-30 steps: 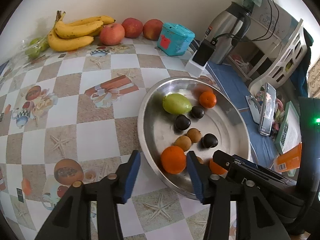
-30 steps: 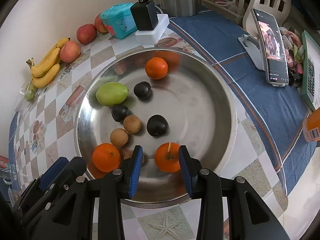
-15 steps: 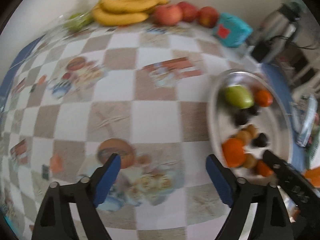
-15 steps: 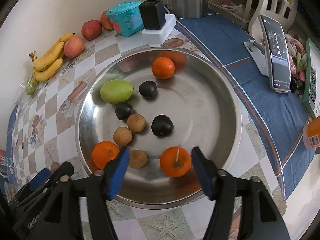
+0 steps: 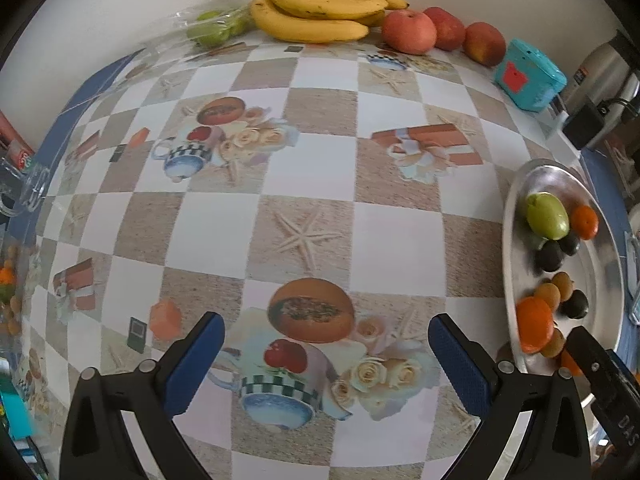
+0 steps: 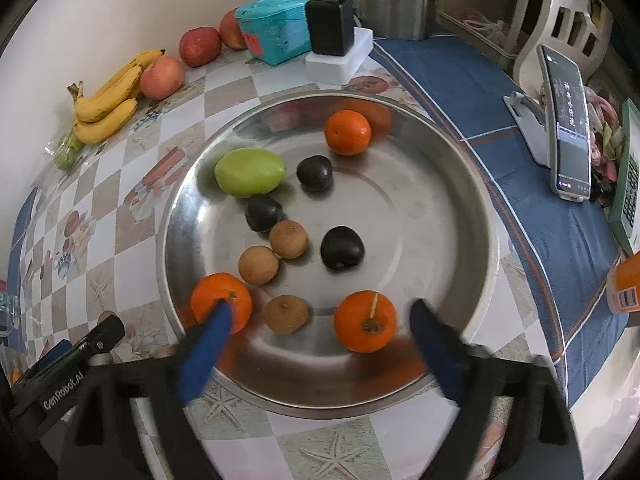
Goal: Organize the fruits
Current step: 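Withdraw both open tools back from the bowl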
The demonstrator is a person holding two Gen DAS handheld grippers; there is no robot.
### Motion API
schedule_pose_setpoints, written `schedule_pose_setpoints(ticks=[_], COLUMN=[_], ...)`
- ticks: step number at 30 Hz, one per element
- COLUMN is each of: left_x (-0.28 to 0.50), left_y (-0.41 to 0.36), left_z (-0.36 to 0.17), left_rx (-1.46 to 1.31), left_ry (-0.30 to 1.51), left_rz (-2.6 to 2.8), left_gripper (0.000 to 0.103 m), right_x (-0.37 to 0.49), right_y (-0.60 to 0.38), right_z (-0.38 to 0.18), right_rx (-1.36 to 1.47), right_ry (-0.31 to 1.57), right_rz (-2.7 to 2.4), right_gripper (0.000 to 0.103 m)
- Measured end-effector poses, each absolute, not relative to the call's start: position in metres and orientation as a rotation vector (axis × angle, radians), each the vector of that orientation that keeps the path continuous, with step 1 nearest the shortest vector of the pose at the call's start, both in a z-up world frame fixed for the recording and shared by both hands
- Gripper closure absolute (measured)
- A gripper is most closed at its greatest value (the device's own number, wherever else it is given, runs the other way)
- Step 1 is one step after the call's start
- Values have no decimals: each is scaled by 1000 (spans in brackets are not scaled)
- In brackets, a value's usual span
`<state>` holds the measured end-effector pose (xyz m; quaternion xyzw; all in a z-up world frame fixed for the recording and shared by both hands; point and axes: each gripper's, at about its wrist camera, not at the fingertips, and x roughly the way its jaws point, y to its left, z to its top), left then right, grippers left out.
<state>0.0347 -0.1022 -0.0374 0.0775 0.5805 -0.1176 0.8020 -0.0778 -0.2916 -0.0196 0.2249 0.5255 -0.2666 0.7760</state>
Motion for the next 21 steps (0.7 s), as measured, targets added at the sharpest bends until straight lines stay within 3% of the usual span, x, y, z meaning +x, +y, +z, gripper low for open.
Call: schedule_pose_setpoints(ticks=[21], left_x=[40], left_y=[-98], left_z=[-31], left_rx=[350], left_ry=[1121], left_rz=[-63], left_gripper=[0], right_x=[-66], right_y=[-272], right_z=[-11], right_rx=[404], right_ry=[1125], right_rz=[-537], right_gripper=[10])
